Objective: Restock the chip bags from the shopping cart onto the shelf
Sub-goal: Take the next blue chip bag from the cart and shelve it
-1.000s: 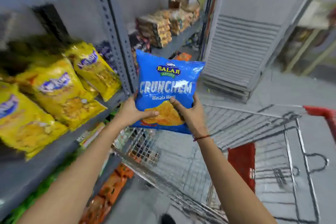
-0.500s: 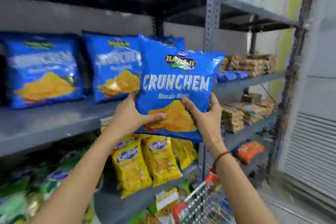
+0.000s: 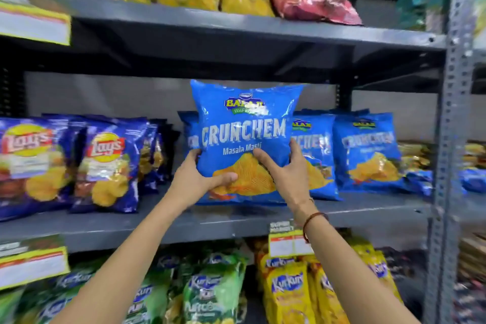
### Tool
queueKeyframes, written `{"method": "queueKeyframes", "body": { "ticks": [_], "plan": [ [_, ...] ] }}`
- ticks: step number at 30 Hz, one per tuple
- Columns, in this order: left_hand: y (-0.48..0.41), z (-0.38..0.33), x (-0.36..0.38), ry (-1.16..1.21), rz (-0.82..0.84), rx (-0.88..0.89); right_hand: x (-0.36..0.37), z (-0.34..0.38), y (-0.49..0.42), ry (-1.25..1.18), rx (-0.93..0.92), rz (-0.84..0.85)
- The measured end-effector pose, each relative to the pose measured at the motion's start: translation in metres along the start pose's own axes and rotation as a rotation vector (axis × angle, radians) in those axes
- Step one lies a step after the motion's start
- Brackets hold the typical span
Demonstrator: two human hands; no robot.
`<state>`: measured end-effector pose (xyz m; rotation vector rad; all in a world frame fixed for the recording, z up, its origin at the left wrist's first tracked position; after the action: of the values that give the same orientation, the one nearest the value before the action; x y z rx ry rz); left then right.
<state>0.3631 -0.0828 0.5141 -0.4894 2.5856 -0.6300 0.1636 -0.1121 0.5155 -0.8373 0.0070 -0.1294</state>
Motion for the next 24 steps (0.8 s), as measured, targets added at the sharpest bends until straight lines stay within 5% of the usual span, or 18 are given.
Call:
{"method": "queueKeyframes", "body": {
  "ticks": [17,24],
  "plan": [
    [-0.056,0.073,-0.013,0.022,0.028,-0.278,0.084,-0.076,-0.041,0.125,0.096,0.145],
    [-0.043,0.066,-0.020,-0.133,-0.039,-0.157,0.084,-0.073,-0.036,0.235,0.015,0.058]
  ]
}}
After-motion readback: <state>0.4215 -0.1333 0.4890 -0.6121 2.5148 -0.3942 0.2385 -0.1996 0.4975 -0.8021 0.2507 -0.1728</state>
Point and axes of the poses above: each hand's wrist, its own y-axis away from the middle knuckle, its own x-axis out of the palm, z = x × y, the point moved 5 cm from there along -y, towards the middle knuckle, and after that the axes turned 5 degrees about -x, right-handed, at the moved point
